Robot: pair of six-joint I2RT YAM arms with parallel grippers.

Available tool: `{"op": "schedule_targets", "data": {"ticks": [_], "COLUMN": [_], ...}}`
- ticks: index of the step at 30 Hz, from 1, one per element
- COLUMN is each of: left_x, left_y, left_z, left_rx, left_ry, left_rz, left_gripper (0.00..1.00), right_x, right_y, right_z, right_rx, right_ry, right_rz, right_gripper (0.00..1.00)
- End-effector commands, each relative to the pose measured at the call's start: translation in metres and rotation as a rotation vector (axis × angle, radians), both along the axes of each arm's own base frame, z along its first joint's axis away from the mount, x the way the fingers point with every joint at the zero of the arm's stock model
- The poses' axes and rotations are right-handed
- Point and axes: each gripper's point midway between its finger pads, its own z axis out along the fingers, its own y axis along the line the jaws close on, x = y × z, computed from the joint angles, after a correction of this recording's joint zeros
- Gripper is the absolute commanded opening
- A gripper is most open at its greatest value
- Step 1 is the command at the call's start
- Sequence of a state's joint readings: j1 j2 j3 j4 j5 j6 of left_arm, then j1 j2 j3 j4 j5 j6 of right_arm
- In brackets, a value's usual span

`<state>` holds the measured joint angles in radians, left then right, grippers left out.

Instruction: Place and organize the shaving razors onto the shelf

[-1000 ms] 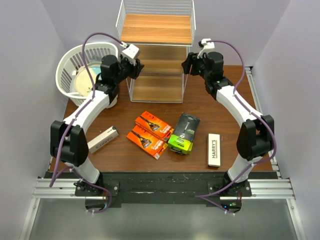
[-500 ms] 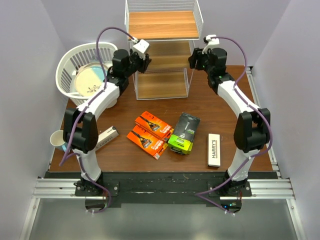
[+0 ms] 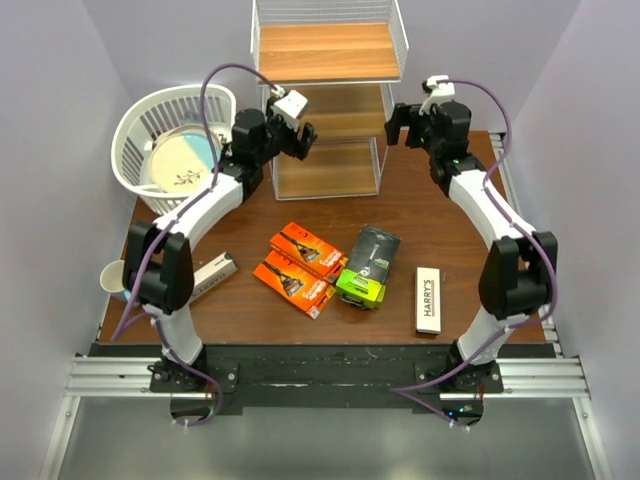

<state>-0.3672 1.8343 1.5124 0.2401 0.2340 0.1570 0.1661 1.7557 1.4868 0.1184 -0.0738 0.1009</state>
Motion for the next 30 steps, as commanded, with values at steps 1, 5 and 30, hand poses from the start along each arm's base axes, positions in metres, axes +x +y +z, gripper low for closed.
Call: {"op": "schedule_targets", "data": {"ticks": [1, 5, 30], "left_x": [-0.044, -0.106, -0.267], "left_y": [0.048, 0.066, -0.113], "left_z": [0.052, 0.033, -0.128], "left_rx": [-0.074, -0.099, -0.353], "left_ry": [-0.035, 0.078, 0.800], "left_rz": [0.145, 0.144, -0.611], "left_gripper": [0.81, 0.87, 1.00], "right_x": [-0.051, -0.112, -0.280], "right_y": [-0.022, -0.029, 0.047], "right_z": [0.026, -0.009, -0.152], "right_rx": [-0.009, -0.005, 0.411], "right_ry": [0.013, 0.197, 0.805], "right_rz": [-0.052, -0.055, 0.315], "right_gripper": [0.99, 0.99, 0.90]}}
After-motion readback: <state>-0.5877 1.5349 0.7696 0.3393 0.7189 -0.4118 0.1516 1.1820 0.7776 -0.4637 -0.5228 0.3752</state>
